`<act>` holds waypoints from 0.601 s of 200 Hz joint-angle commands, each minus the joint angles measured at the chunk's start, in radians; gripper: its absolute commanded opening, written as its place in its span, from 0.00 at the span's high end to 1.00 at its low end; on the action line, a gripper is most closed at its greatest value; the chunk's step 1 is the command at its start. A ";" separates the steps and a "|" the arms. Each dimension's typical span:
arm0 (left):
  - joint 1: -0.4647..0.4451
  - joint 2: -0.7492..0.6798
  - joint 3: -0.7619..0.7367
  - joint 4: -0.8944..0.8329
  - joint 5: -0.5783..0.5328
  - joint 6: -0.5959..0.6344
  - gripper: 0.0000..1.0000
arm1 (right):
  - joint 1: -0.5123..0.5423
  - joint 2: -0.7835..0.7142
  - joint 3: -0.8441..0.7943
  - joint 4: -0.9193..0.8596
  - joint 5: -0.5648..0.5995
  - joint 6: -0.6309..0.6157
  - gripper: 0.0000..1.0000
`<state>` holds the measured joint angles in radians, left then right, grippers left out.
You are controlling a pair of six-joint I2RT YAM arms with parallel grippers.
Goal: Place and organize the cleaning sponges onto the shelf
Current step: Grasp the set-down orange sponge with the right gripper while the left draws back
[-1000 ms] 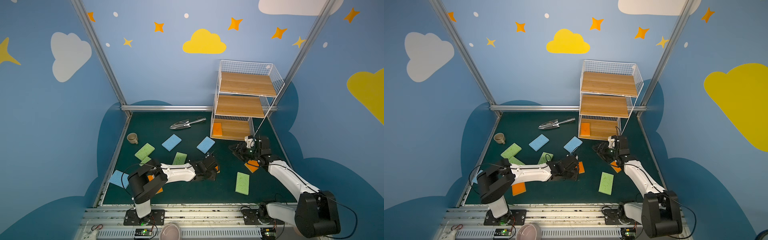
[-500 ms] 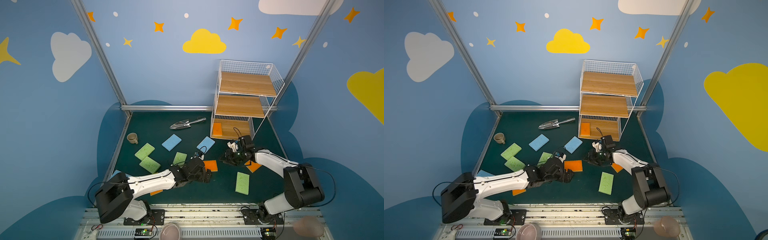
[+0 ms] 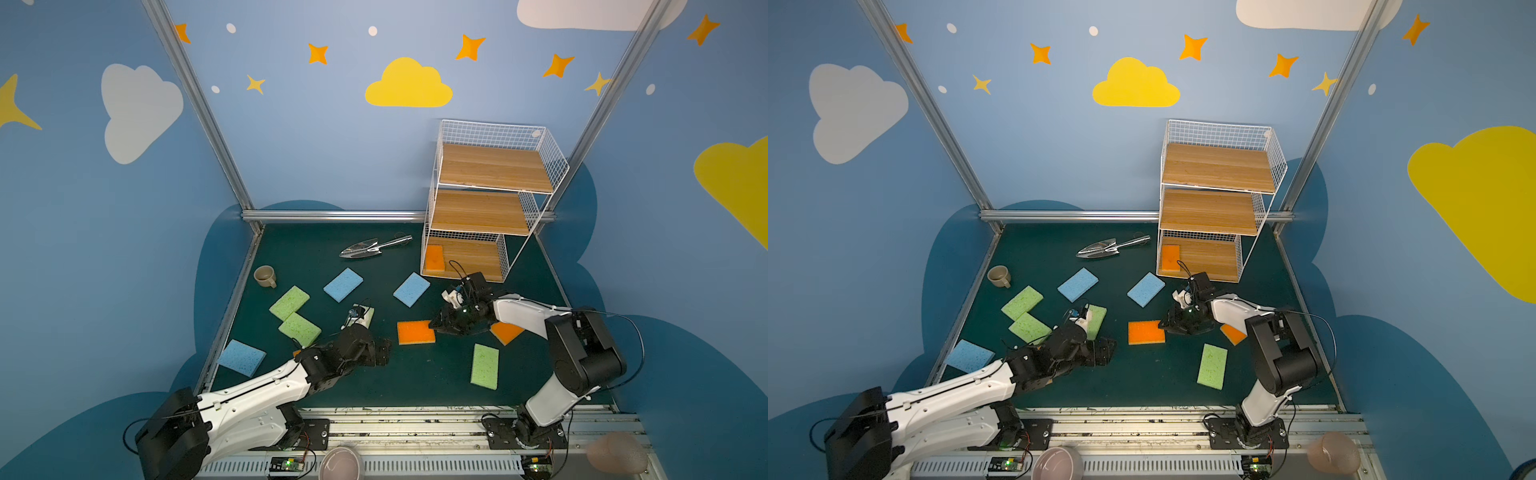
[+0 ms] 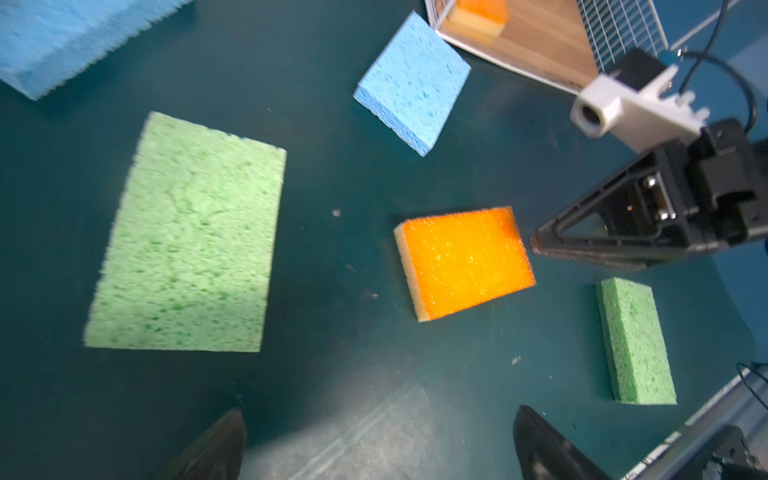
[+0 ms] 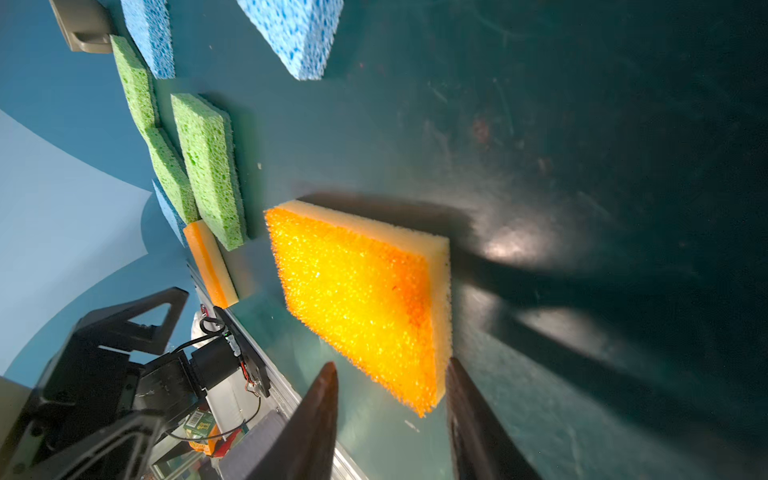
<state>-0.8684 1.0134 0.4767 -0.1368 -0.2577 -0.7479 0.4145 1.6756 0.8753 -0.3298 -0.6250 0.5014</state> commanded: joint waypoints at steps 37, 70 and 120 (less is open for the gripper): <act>0.097 -0.062 -0.060 -0.012 0.030 -0.033 0.00 | 0.025 0.048 -0.013 0.002 0.019 -0.014 0.63; 0.152 -0.103 -0.071 -0.031 0.073 -0.034 0.00 | 0.028 0.064 -0.015 0.020 0.029 -0.009 0.70; 0.170 -0.119 -0.055 -0.074 0.080 -0.017 0.00 | 0.028 0.064 -0.022 0.043 0.056 0.005 0.87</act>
<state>-0.7052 0.9024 0.4023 -0.1749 -0.1932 -0.7742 0.4381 1.7248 0.8654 -0.3027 -0.6064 0.4984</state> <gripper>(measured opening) 0.997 0.185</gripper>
